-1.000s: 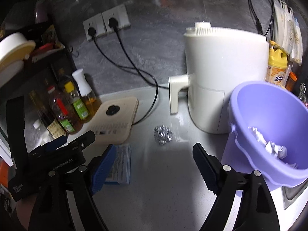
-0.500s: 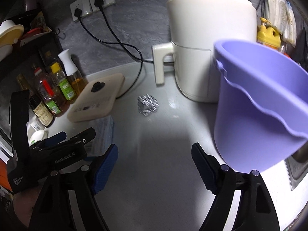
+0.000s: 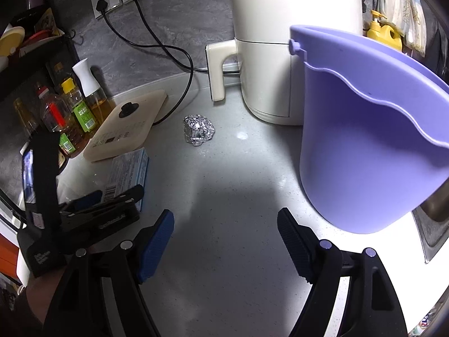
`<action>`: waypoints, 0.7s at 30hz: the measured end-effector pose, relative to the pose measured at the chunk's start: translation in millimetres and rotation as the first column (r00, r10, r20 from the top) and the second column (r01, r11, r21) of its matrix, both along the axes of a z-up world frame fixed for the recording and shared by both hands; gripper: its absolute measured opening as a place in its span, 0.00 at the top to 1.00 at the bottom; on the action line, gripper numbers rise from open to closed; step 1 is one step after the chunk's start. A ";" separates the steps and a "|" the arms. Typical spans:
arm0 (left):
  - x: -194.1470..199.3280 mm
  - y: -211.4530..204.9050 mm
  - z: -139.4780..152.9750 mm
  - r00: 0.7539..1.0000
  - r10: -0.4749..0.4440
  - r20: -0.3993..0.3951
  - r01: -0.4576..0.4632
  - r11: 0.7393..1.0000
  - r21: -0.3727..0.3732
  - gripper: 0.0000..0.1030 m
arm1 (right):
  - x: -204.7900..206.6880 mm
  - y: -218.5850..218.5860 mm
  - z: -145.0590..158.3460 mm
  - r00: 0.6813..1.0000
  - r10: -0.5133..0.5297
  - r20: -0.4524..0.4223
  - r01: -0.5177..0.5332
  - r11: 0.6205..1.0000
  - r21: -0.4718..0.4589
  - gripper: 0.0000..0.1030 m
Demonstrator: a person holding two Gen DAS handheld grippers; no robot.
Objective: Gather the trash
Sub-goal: 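Grasp the blue-and-white box with the left gripper while the right grasps the foil ball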
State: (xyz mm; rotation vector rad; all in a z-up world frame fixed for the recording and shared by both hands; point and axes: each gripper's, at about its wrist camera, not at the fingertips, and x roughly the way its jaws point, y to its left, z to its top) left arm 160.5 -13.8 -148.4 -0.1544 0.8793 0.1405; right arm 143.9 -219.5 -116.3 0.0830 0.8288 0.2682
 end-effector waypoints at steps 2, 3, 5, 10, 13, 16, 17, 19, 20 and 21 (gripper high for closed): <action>1.0 3.0 1.5 1.000 0.005 -0.002 -0.005 1.000 -0.013 0.35 | 2.2 4.0 2.3 1.000 0.009 0.004 -0.009 1.000 -0.002 0.27; -1.1 4.5 4.4 1.000 0.015 0.010 -0.015 1.000 -0.018 0.35 | 2.9 5.4 3.2 1.000 0.013 0.006 -0.013 1.000 -0.002 0.27; -5.9 7.9 12.1 0.998 0.035 0.043 -0.034 0.999 -0.017 0.36 | 5.6 9.3 5.3 1.000 0.026 0.011 -0.026 1.000 -0.005 0.25; -12.6 13.6 27.0 0.994 0.058 0.093 -0.058 0.998 -0.010 0.37 | 15.0 18.2 10.4 0.999 0.040 0.023 -0.040 0.999 -0.008 0.21; -15.9 19.3 37.3 0.989 0.078 0.126 -0.076 0.997 -0.015 0.37 | 21.9 23.9 13.1 0.998 0.056 0.027 -0.055 0.998 -0.012 0.18; -20.1 26.0 50.7 0.981 0.099 0.170 -0.098 0.995 -0.014 0.37 | 28.7 30.4 15.9 0.997 0.066 0.033 -0.066 0.998 -0.014 0.13; -19.8 28.2 53.9 0.979 0.104 0.177 -0.103 0.995 -0.018 0.37 | 29.9 32.0 16.6 0.997 0.069 0.034 -0.068 0.998 -0.014 0.12; -19.3 32.6 60.1 0.974 0.117 0.194 -0.116 0.993 -0.017 0.37 | 32.8 35.5 17.6 0.997 0.075 0.034 -0.075 0.997 -0.013 0.11; -18.5 35.1 64.1 0.971 0.126 0.204 -0.125 0.992 -0.014 0.37 | 34.8 37.8 18.3 0.996 0.080 0.035 -0.080 0.997 -0.013 0.10; -17.4 36.8 66.0 0.969 0.131 0.210 -0.131 0.991 -0.013 0.37 | 36.4 39.6 18.7 0.996 0.083 0.037 -0.083 0.996 -0.014 0.09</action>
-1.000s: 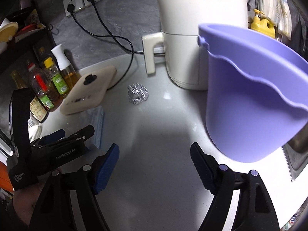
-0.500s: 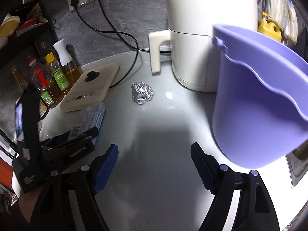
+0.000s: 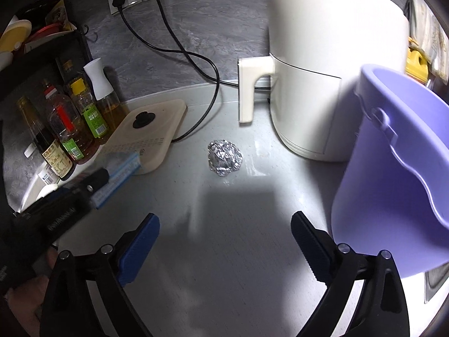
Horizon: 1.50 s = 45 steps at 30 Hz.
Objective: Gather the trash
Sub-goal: 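Grasp the blue-and-white box with the left gripper while the right grasps the foil ball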
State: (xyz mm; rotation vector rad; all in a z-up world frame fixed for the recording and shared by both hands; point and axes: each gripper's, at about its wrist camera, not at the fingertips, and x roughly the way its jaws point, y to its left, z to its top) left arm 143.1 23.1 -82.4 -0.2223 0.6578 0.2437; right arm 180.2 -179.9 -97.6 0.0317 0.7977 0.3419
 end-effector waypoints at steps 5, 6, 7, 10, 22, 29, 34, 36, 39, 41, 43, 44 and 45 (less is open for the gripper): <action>11.4 8.2 4.0 1.000 0.025 0.013 -0.025 1.000 0.006 0.37 | 10.9 7.0 4.2 1.000 0.016 0.012 -0.016 1.000 0.006 0.08; 15.0 9.5 4.2 0.999 0.031 0.013 -0.031 1.000 0.006 0.37 | 14.2 8.4 4.7 1.000 0.019 0.013 -0.019 1.000 0.006 0.08; 17.0 10.2 4.3 0.999 0.035 0.014 -0.035 0.999 0.006 0.37 | 17.1 9.5 4.9 1.000 0.021 0.015 -0.021 1.000 0.005 0.08; 26.5 13.2 5.0 0.999 0.048 0.017 -0.048 0.999 0.005 0.37 | 28.3 14.8 5.2 0.999 0.032 0.020 -0.032 0.999 -0.001 0.09; 51.3 24.3 6.1 0.994 0.103 0.040 -0.101 0.994 -0.029 0.37 | 75.4 38.5 -8.8 0.998 0.064 -0.019 -0.065 0.997 -0.051 0.15; 63.1 30.7 2.6 0.987 0.149 0.056 -0.146 0.988 -0.055 0.37 | 107.4 57.0 -23.0 0.994 0.093 -0.063 -0.099 0.991 -0.091 0.15; 66.4 37.7 -0.2 0.981 0.187 0.057 -0.184 0.981 -0.065 0.37 | 124.5 66.9 -33.6 0.989 0.114 -0.096 -0.123 0.987 -0.104 0.18; 66.6 40.1 -0.4 0.978 0.200 0.058 -0.196 0.979 -0.063 0.37 | 128.2 69.7 -38.0 0.987 0.122 -0.106 -0.134 0.985 -0.107 0.28; 65.4 41.0 1.0 0.977 0.208 0.055 -0.204 0.977 -0.057 0.37 | 133.9 70.8 -48.0 0.975 0.153 -0.162 -0.166 0.984 -0.066 0.55; 63.5 39.9 4.0 0.977 0.208 0.055 -0.205 0.978 -0.050 0.37 | 132.6 69.5 -47.5 0.975 0.159 -0.158 -0.169 0.984 -0.052 0.55; 61.9 37.1 7.0 0.978 0.201 0.054 -0.199 0.979 -0.043 0.37 | 128.1 68.2 -43.0 0.976 0.169 -0.139 -0.177 0.983 -0.042 0.55; 61.1 36.3 8.2 0.979 0.198 0.054 -0.196 0.980 -0.041 0.37 | 126.3 66.8 -41.0 0.976 0.169 -0.135 -0.176 0.984 -0.039 0.55; 60.2 34.5 10.2 0.980 0.192 0.054 -0.190 0.981 -0.037 0.37 | 123.8 64.1 -38.5 0.978 0.166 -0.130 -0.172 0.985 -0.033 0.55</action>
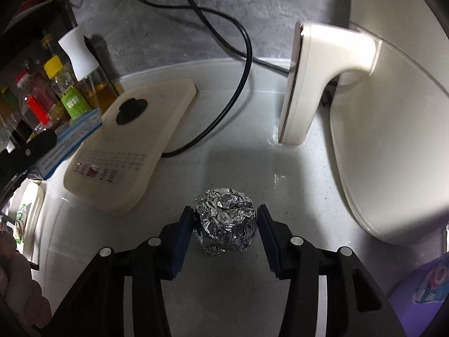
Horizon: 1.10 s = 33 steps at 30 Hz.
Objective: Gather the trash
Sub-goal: 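Grasp the blue-and-white box with the left gripper while the right grasps the foil ball, then carry the box and foil ball over the lavender bucket and open both grippers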
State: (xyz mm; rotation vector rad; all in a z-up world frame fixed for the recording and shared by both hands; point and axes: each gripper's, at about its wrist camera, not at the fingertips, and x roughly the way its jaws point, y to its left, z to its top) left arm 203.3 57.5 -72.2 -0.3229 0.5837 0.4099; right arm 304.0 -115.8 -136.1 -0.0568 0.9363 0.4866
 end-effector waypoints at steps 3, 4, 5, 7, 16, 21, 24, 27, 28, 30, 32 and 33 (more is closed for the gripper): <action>-4.1 -5.8 7.2 1.000 -0.019 0.005 0.019 1.000 0.010 0.37 | -6.8 -6.6 10.2 1.000 -0.019 0.010 0.019 1.000 0.024 0.55; -5.2 -7.4 9.0 1.000 -0.025 0.007 0.025 1.000 0.012 0.37 | -10.9 -8.8 14.9 1.000 -0.026 0.016 0.025 0.999 0.033 0.55; -7.9 -10.3 12.8 0.999 -0.035 0.011 0.035 0.999 0.019 0.37 | -13.6 -10.1 18.6 0.999 -0.030 0.020 0.029 0.999 0.040 0.55; -12.8 -14.8 18.6 0.998 -0.052 0.018 0.051 0.998 0.025 0.37 | -19.9 -12.9 26.0 0.999 -0.036 0.031 0.035 0.998 0.053 0.55; -39.9 -29.6 51.1 0.991 -0.115 0.063 0.112 0.992 0.052 0.37 | -62.1 -32.9 74.6 0.991 -0.085 0.104 0.072 0.990 0.122 0.55; -55.1 -40.8 70.2 0.984 -0.155 0.090 0.149 0.986 0.074 0.37 | -90.2 -49.5 103.9 0.981 -0.103 0.166 0.076 0.984 0.161 0.55; -59.3 -49.6 79.2 0.977 -0.184 0.106 0.175 0.981 0.088 0.37 | -104.6 -58.6 117.3 0.974 -0.117 0.195 0.081 0.980 0.181 0.55; -62.1 -60.9 85.4 0.969 -0.215 0.119 0.204 0.974 0.097 0.37 | -116.9 -70.7 128.4 0.965 -0.143 0.218 0.101 0.975 0.196 0.55; -62.8 -66.0 87.6 0.965 -0.229 0.124 0.218 0.971 0.100 0.37 | -118.4 -72.6 130.2 0.963 -0.150 0.222 0.106 0.974 0.199 0.55; -64.7 -73.3 90.4 0.960 -0.249 0.130 0.237 0.966 0.103 0.37 | -125.5 -83.4 135.8 0.957 -0.171 0.233 0.123 0.971 0.207 0.55; -64.8 -82.5 92.7 0.952 -0.273 0.135 0.261 0.960 0.104 0.37 | -132.0 -93.3 140.2 0.951 -0.195 0.241 0.144 0.966 0.215 0.55; -64.9 -86.9 93.2 0.949 -0.284 0.137 0.271 0.957 0.105 0.37 | -134.6 -96.6 142.1 0.948 -0.205 0.244 0.152 0.964 0.217 0.55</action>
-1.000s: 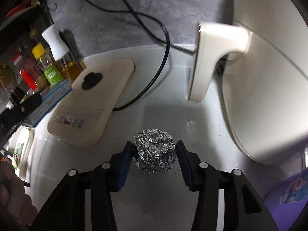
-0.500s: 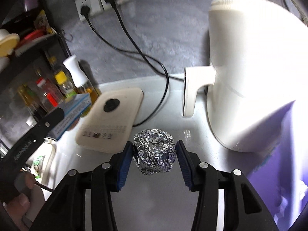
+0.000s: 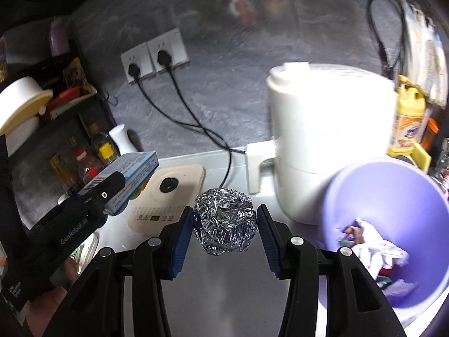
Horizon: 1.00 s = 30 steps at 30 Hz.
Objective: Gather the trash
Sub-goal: 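Carry the box and foil ball over the lavender bucket and open both grippers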
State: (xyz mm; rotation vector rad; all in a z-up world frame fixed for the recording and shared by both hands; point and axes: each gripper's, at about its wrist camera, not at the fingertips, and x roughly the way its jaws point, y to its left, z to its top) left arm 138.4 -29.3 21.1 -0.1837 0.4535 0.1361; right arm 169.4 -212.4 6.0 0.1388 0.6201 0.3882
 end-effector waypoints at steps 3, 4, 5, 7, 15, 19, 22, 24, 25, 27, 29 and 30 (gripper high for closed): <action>1.1 -13.9 0.8 0.999 -0.035 0.005 0.035 0.999 0.002 0.37 | -6.9 -14.5 4.1 0.999 -0.034 0.011 0.034 0.999 0.004 0.55; 1.9 -20.0 1.4 0.999 -0.052 0.007 0.052 0.999 0.000 0.37 | -8.6 -19.8 5.3 0.999 -0.048 0.014 0.048 0.999 0.005 0.55; 2.3 -24.4 1.9 0.998 -0.062 0.009 0.062 0.998 0.001 0.37 | -10.1 -24.1 6.2 0.998 -0.058 0.016 0.058 0.998 0.006 0.55; 4.4 -36.8 3.3 0.996 -0.093 0.015 0.093 0.996 0.005 0.37 | -14.1 -37.3 8.9 0.996 -0.089 0.024 0.088 0.996 0.009 0.55; 13.0 -84.3 7.3 0.978 -0.209 0.027 0.208 0.978 0.018 0.37 | -21.1 -84.3 12.6 0.979 -0.201 0.031 0.200 0.979 0.026 0.55; 18.1 -104.8 8.3 0.965 -0.261 0.027 0.261 0.965 0.022 0.37 | -23.3 -105.1 12.2 0.968 -0.250 0.033 0.249 0.968 0.030 0.55; 20.7 -116.7 9.3 0.957 -0.289 0.028 0.288 0.957 0.022 0.37 | -24.8 -120.3 11.2 0.949 -0.312 0.032 0.312 0.950 0.018 0.53; 22.7 -126.2 9.7 0.950 -0.311 0.029 0.310 0.950 0.026 0.37 | -26.9 -133.9 8.4 0.927 -0.375 0.029 0.374 0.927 0.012 0.31; 23.6 -129.6 9.7 0.948 -0.318 0.029 0.318 0.948 0.027 0.37 | -28.9 -141.8 6.9 0.916 -0.400 0.030 0.400 0.916 0.019 0.31; 24.8 -137.1 8.9 0.941 -0.337 0.027 0.336 0.941 0.029 0.37 | -31.2 -151.3 3.6 0.910 -0.415 0.019 0.415 0.910 0.022 0.31; 25.6 -144.3 8.1 0.934 -0.357 0.026 0.356 0.934 0.028 0.37 | -35.1 -159.5 0.7 0.902 -0.431 0.012 0.430 0.902 0.025 0.31; 26.0 -148.1 7.7 0.930 -0.367 0.026 0.367 0.930 0.028 0.37 | -37.8 -162.9 -0.2 0.899 -0.438 0.010 0.438 0.898 0.028 0.31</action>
